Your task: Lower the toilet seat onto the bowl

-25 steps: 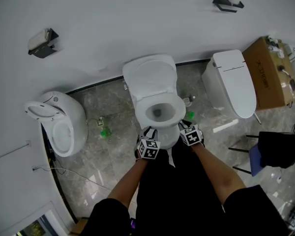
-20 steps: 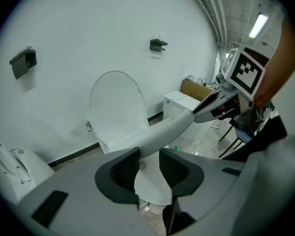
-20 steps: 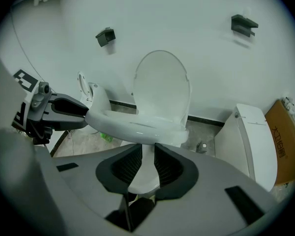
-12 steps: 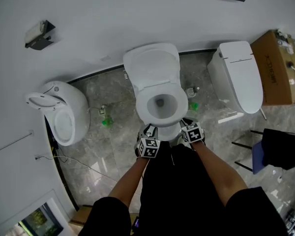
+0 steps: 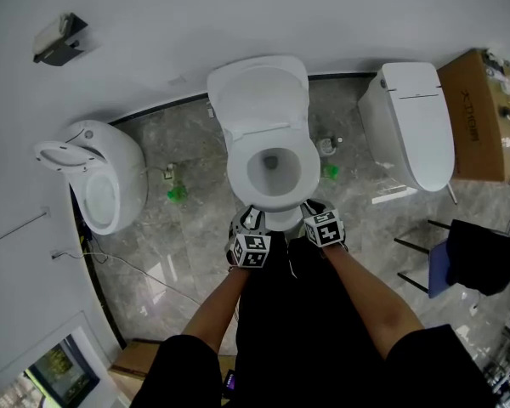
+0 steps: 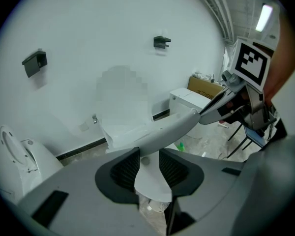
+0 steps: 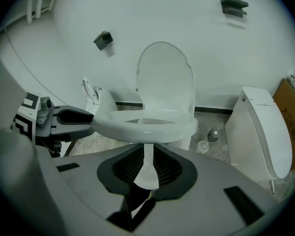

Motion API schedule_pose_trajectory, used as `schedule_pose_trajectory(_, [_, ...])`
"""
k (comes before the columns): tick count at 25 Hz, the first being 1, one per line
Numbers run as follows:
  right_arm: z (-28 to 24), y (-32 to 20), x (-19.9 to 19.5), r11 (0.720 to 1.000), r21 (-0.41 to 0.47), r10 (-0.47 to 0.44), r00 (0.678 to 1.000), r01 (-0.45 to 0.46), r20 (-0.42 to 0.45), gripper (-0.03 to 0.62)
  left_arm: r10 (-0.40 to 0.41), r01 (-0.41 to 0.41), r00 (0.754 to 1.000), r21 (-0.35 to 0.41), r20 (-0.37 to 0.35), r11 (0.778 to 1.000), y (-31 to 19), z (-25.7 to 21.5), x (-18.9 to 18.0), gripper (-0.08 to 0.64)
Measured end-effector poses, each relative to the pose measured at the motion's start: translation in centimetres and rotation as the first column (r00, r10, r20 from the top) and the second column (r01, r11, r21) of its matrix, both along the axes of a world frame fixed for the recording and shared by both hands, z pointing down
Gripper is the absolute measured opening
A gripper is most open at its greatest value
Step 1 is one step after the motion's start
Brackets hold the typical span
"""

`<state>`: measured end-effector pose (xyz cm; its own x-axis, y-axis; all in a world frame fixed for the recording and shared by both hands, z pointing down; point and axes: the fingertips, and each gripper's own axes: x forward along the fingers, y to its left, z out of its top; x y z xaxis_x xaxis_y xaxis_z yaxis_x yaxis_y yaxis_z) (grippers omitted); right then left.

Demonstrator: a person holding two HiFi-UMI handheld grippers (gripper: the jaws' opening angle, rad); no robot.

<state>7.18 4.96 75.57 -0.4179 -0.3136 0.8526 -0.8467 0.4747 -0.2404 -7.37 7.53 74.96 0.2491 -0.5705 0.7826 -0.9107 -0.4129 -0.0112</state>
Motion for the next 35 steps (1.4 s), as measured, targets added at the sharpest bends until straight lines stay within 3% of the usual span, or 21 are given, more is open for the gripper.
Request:
schedule_pose_trajectory(6, [-0.3, 1.4, 0.3, 1.000, 0.001, -0.030, 0.998, 0.030, 0.049, 0.106, -0.048, 0.047, 0.998, -0.029, -0.034, 0.998, 1.1, 0.8, 0.4, 0.130])
schedule_pose_trajectory(11, [0.1, 1.8, -0.1, 0.997, -0.058, 0.064, 0.988, -0.056, 0.144, 0.120, -0.155, 0.154, 0.984, -0.021, -0.092, 0.988, 1.3, 1.4, 0.0, 0.127])
schedule_pose_trajectory(15, [-0.2, 2.5, 0.4, 0.990, -0.090, 0.125, 0.971, -0.108, 0.205, 0.149, -0.208, 0.201, 0.972, -0.072, -0.109, 0.977, 2.5, 2.3, 0.3, 0.123])
schedule_pose_trajectory(23, [1.3, 2.9, 0.8, 0.937, -0.221, 0.326, 0.905, -0.270, 0.272, 0.172, -0.198, 0.181, 0.970, -0.129, -0.141, 0.975, 3.3, 3.4, 0.2, 0.121])
schedule_pose_trajectory(25, [0.9, 2.8, 0.4, 0.937, -0.217, 0.329, 0.898, -0.272, 0.293, 0.175, -0.197, 0.176, 0.969, -0.142, -0.151, 0.974, 3.5, 3.6, 0.1, 0.123])
schedule_pose_trajectory(30, [1.1, 2.4, -0.2, 0.949, -0.191, 0.298, 0.915, -0.252, 0.270, 0.169, -0.185, 0.155, 0.967, -0.172, -0.175, 0.973, 3.5, 3.7, 0.2, 0.124])
schedule_pose_trajectory(32, [1.3, 2.8, -0.1, 0.945, -0.196, 0.308, 0.913, -0.261, 0.269, 0.166, -0.224, 0.173, 0.946, -0.217, -0.233, 0.961, 4.0, 4.1, 0.5, 0.124])
schedule_pose_trajectory(35, [1.3, 2.9, 0.2, 0.945, -0.189, 0.312, 0.908, -0.266, 0.279, 0.166, -0.328, 0.214, 0.857, -0.305, -0.397, 0.928, 4.5, 4.1, 1.8, 0.121])
